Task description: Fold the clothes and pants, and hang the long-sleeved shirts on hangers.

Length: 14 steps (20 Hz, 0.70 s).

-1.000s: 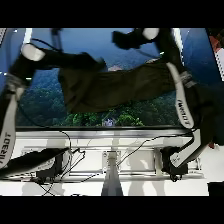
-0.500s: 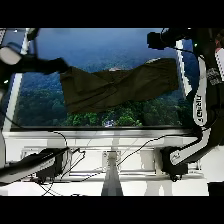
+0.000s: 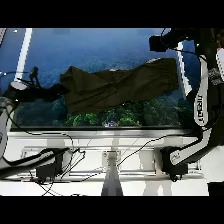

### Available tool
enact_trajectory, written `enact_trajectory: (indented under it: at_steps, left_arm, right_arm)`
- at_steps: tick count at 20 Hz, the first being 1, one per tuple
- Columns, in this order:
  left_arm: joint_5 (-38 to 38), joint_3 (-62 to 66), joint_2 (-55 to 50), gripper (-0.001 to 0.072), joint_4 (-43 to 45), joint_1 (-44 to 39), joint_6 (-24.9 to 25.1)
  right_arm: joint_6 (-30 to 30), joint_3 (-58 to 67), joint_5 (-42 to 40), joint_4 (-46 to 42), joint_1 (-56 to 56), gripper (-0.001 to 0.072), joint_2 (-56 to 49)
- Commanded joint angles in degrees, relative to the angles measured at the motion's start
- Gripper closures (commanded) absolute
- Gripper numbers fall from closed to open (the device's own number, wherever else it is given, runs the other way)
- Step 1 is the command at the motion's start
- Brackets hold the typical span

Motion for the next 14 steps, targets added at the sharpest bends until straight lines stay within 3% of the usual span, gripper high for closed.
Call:
enact_trajectory:
  at_steps: [1,4,6,11,14]
  left_arm:
    - [2.69,-1.64,-7.06,0.018,-12.41,-1.16,7.37]
    - [0.96,0.31,-6.88,0.0678,-12.81,-0.17,9.57]
    - [-4.94,5.31,-5.16,0.0688,-10.73,1.11,9.55]
    - [-28.41,29.55,-0.57,0.0689,12.61,-1.05,-5.68]
    - [-38.42,42.27,2.16,0.0688,18.88,-4.09,-8.92]
  right_arm:
    - [-0.26,0.02,0.09,0.28,0.02,0.0678,0.0]
    - [-0.33,0.0,-0.07,0.48,0.11,0.0678,0.0]
    - [-1.29,-0.17,-1.75,1.14,0.87,0.0678,-0.02]
    - [-1.42,-7.85,-10.4,2.93,8.33,0.0679,-0.11]
    - [-1.22,-15.06,-16.96,8.31,15.8,0.0678,-1.86]
